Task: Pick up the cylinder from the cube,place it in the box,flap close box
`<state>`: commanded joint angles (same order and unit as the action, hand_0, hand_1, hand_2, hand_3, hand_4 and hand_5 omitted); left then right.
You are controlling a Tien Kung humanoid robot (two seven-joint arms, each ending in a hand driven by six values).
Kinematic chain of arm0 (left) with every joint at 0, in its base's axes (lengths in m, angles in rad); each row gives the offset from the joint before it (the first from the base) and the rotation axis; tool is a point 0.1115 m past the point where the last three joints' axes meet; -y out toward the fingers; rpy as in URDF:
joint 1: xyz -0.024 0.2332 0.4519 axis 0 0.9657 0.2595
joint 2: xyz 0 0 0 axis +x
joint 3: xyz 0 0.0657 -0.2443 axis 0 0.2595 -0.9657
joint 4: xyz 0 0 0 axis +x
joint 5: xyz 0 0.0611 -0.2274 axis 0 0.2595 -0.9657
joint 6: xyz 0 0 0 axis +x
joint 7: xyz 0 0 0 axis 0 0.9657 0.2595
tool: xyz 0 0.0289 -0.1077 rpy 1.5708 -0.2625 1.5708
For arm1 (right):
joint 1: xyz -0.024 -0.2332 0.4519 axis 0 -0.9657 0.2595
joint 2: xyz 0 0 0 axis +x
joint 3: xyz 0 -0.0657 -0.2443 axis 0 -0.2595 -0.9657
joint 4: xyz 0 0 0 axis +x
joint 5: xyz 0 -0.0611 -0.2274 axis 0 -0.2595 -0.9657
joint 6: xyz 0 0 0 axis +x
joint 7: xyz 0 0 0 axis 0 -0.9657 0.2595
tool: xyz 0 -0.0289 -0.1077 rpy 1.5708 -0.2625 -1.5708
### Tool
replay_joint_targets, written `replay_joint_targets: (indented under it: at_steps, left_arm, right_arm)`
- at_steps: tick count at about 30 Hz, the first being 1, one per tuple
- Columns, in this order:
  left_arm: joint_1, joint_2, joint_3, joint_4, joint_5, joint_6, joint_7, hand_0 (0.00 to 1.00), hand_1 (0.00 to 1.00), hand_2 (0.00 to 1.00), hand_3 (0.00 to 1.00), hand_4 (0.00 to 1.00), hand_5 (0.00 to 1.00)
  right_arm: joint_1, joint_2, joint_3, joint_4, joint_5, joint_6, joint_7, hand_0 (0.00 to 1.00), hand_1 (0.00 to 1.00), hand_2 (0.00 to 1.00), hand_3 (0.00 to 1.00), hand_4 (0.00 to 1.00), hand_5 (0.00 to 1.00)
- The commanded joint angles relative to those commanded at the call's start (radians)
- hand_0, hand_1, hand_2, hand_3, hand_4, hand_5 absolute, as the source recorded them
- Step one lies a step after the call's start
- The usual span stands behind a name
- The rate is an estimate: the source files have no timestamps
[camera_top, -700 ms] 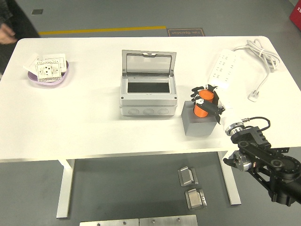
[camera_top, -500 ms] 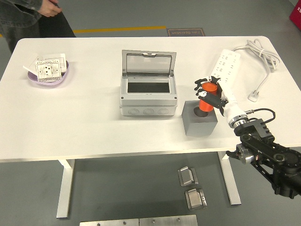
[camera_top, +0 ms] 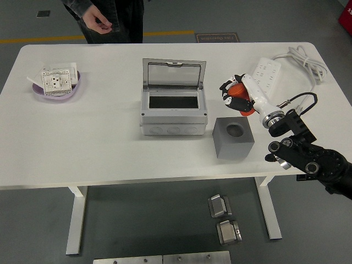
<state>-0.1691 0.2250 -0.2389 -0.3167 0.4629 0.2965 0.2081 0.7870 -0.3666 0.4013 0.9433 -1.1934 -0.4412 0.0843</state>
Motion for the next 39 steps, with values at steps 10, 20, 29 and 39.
replay_joint_targets:
  at_steps: [10, 20, 29, 39]
  left_arm:
    - [-0.005, 0.008, 0.016, 0.000, -0.004, 0.001, 0.001, 0.621, 0.628, 0.598, 0.685, 0.713, 0.264]
    - [-0.008, 0.015, 0.035, 0.001, -0.010, 0.001, 0.001, 0.621, 0.628, 0.598, 0.685, 0.713, 0.266]
    - [-0.017, 0.015, 0.050, 0.001, -0.012, 0.002, 0.001, 0.621, 0.628, 0.598, 0.685, 0.714, 0.268]
    - [-0.027, 0.021, 0.078, 0.002, -0.019, 0.002, 0.001, 0.621, 0.628, 0.598, 0.685, 0.714, 0.268]
  right_arm:
    - [0.212, 0.087, -0.209, -0.123, -0.094, 0.028, -0.130, 0.002, 0.071, 0.211, 0.208, 0.002, 0.002]
    - [0.316, 0.178, -0.351, -0.129, -0.045, 0.033, -0.126, 0.002, 0.079, 0.214, 0.213, 0.002, 0.002]
    - [0.342, 0.236, -0.355, -0.134, -0.053, 0.082, -0.123, 0.002, 0.081, 0.214, 0.215, 0.002, 0.002]
    - [0.373, 0.301, -0.289, -0.166, -0.081, 0.162, -0.153, 0.008, 0.088, 0.221, 0.226, 0.002, 0.002]
